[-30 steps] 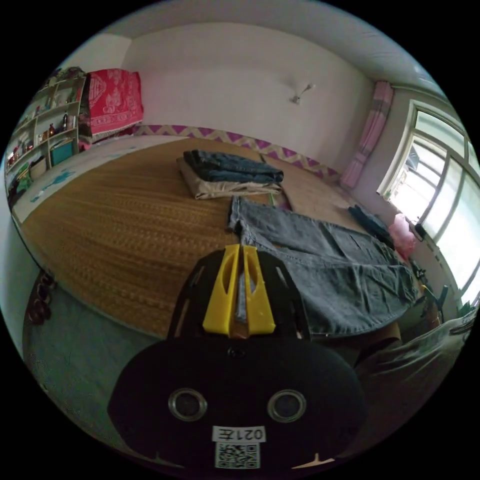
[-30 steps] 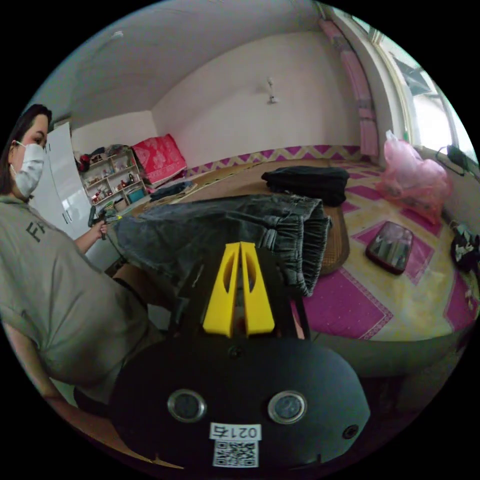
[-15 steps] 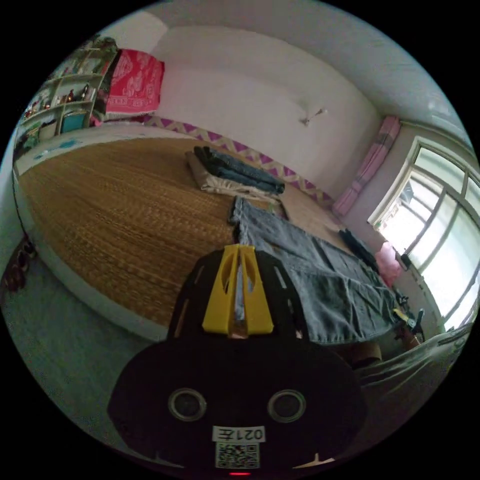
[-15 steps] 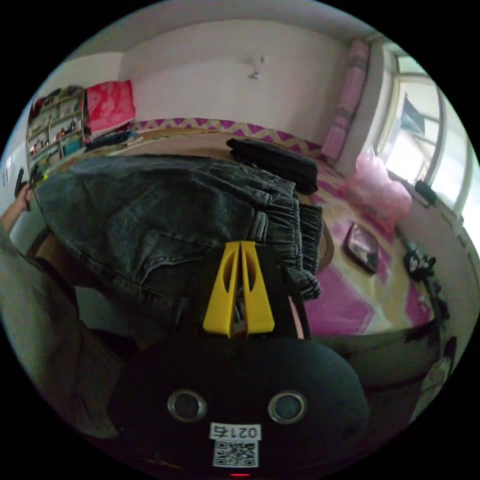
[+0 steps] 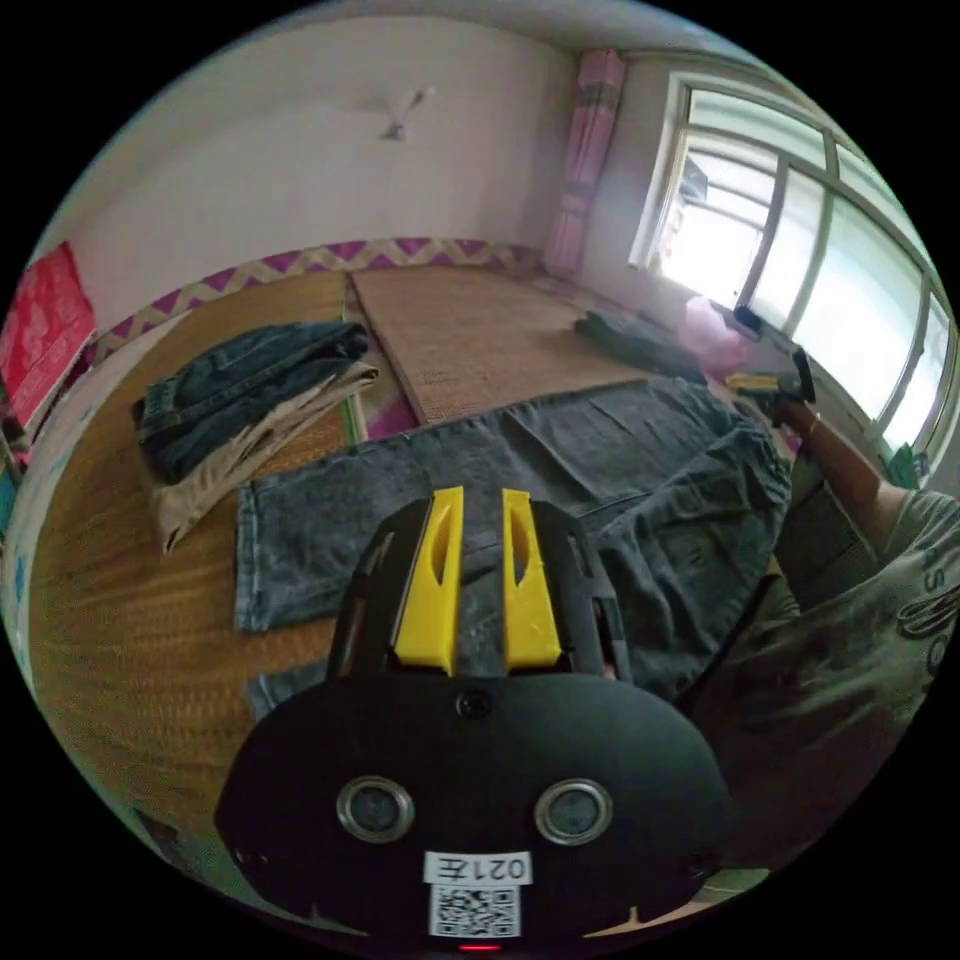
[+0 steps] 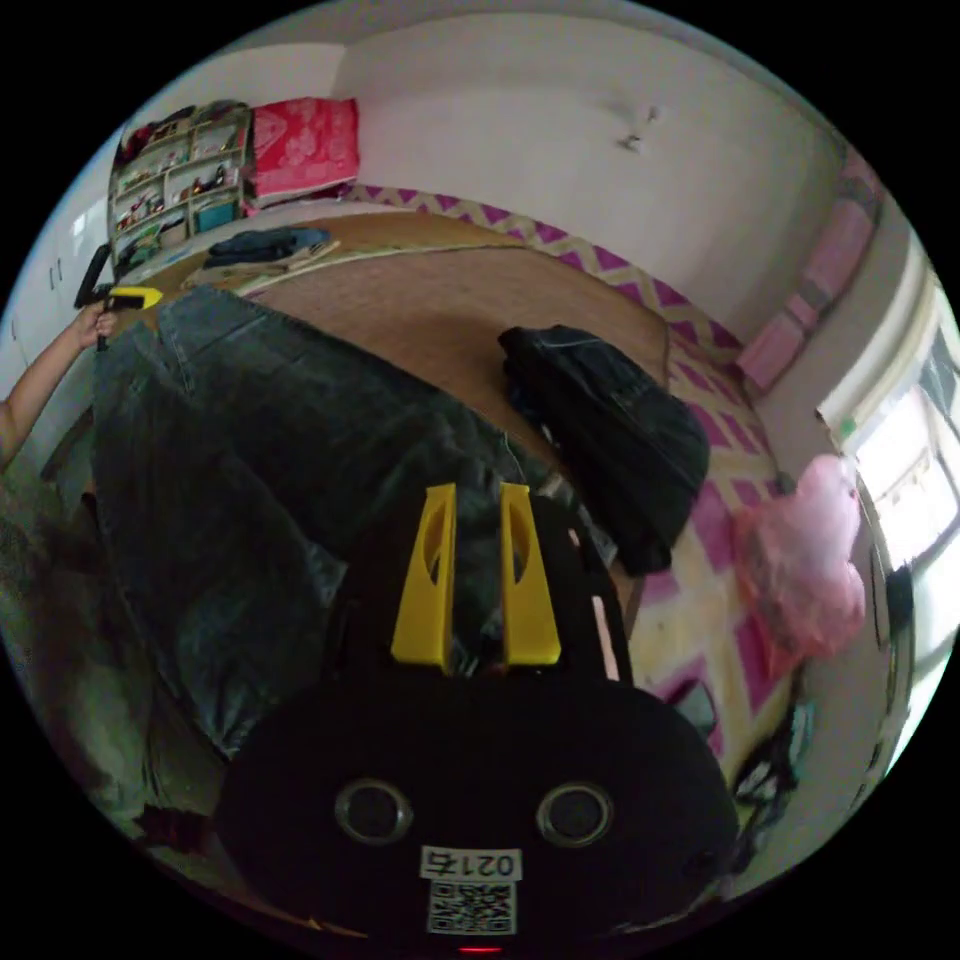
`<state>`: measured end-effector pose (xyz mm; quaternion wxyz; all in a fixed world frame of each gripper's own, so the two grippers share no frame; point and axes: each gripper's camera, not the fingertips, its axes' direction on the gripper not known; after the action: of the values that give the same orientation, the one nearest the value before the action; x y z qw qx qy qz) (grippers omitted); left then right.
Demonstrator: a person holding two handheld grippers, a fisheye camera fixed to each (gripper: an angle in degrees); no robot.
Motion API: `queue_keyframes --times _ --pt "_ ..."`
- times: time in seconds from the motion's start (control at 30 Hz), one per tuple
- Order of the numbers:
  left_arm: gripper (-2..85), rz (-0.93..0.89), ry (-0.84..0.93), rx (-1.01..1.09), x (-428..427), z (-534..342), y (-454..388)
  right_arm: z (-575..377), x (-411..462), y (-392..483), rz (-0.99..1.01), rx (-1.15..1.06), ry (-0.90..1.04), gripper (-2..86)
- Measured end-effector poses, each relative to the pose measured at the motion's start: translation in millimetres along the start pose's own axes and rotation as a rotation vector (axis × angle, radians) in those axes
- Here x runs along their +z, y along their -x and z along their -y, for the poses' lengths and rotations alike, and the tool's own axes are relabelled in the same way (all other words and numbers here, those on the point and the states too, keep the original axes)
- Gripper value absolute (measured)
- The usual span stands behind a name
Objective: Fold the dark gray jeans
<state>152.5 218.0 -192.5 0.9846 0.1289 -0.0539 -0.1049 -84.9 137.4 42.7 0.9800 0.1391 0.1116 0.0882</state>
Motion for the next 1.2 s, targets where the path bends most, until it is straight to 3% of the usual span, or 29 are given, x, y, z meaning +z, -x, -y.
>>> queue_keyframes --times 0.17,0.33,0.4,0.5,0.57,0.67,0.8,0.93,1.03,1.13,1.2 --pt "7.8 0.098 0.122 0.045 67.4 55.3 16.8 64.1 104.0 -15.1 0.001 -0.177 0.207 11.8" --pt "9.6 0.095 0.164 0.107 106.9 92.5 37.9 101.0 161.1 -47.6 0.178 -0.204 0.335 12.5" --pt "10.3 0.023 0.242 0.135 131.1 102.5 45.4 108.1 184.2 -54.0 0.337 -0.189 0.395 10.3" --pt "7.5 0.073 0.204 0.138 141.8 111.7 49.1 113.3 187.4 -40.2 0.357 -0.255 0.394 6.2" --pt "0.6 0.082 0.227 0.178 149.9 118.3 46.5 114.3 179.0 -25.6 0.338 -0.314 0.378 1.8" --pt "-0.6 0.167 0.246 0.239 155.7 136.6 38.3 121.0 153.0 -11.5 0.25 -0.35 0.303 0.2" --pt "-0.9 0.234 0.065 0.086 136.2 165.8 60.1 144.4 114.2 -20.9 0.197 -0.284 0.193 0.1" --pt "-0.8 0.208 0.02 -0.033 143.4 170.4 77.7 159.0 135.1 -14.8 0.039 -0.205 0.218 0.6" --pt "-0.5 0.102 0.032 -0.024 153.7 164.3 70.3 148.5 188.6 13.6 -0.015 -0.249 0.423 1.9" --pt "2.3 0.008 0.085 0.065 157.5 154.5 51.2 145.6 161.6 32.0 -0.091 -0.23 0.356 4.6" --pt "8.7 0.084 0.113 0.087 157.3 147.7 40.9 137.3 114.7 31.4 -0.02 -0.149 0.25 9.0"
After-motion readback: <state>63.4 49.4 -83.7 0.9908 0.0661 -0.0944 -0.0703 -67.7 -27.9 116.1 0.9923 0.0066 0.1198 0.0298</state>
